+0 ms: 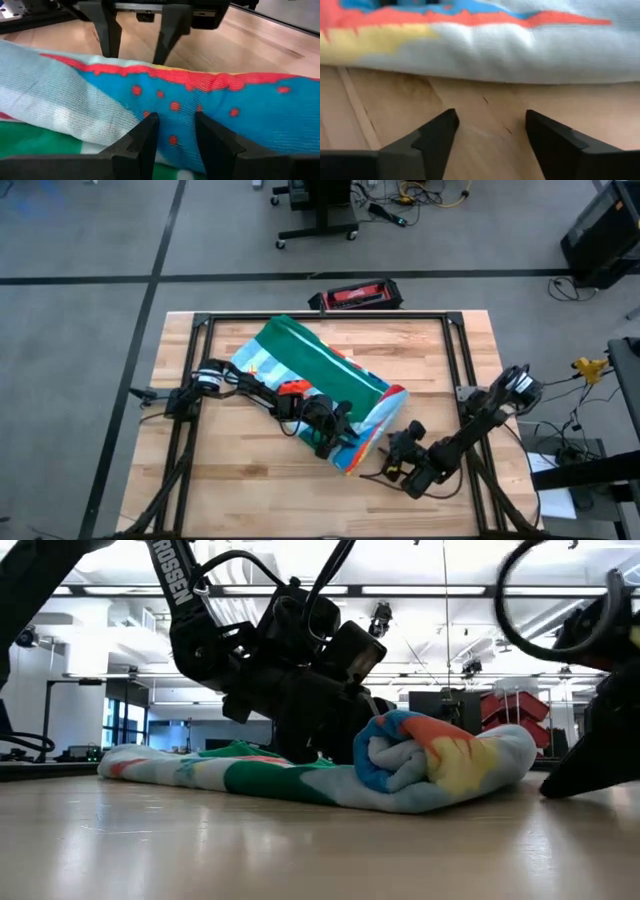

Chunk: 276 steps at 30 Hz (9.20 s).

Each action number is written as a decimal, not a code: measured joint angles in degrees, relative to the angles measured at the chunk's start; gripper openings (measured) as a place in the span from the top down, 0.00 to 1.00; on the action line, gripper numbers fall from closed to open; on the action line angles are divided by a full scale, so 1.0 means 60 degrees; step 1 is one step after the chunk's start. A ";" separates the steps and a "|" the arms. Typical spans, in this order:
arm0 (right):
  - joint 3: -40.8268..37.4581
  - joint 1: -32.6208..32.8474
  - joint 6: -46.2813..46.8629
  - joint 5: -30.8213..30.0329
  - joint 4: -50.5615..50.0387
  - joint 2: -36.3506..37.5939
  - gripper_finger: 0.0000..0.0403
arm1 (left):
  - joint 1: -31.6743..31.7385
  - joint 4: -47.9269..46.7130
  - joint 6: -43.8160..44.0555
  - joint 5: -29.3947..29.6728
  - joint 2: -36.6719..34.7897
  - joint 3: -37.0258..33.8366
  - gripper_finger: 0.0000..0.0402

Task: Roll towel
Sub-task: Roll the green multi-color dinosaur print towel

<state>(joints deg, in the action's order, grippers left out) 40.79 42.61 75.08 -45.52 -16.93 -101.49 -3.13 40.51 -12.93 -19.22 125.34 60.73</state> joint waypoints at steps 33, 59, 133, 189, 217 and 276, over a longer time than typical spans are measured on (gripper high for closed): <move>-0.0014 -0.1213 -0.1981 0.0997 0.1140 0.0223 0.25 | 0.0419 -0.0306 -0.0442 0.0027 -0.0452 0.0934 0.71; -0.0036 -0.1283 -0.2452 0.1160 0.1147 0.0893 0.17 | 0.1420 -0.0366 -0.0540 -0.2106 0.0979 0.1439 0.71; 0.0868 -0.5526 -0.8468 0.2731 0.4058 0.1097 0.20 | -0.0995 -0.0859 -0.0653 0.5138 -0.6420 -0.5024 0.71; 0.2179 -1.0540 -1.2517 0.5925 0.3526 -0.0747 0.36 | -0.0831 0.1122 -0.0218 0.5360 -0.3304 -0.4994 0.71; 0.0396 -0.7693 -1.0415 0.5184 0.3128 0.0887 0.35 | 0.0664 0.0571 -0.0416 0.0885 -0.3398 -0.2964 0.71; -0.1416 -0.4066 -0.8049 0.3002 0.5195 0.1490 0.18 | 0.1993 -0.1305 -0.1693 -0.0672 -0.0548 -0.0054 0.71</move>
<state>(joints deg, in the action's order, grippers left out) 32.29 18.22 26.79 -27.51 14.24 -92.56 8.82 32.68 -23.09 -23.25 122.05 60.41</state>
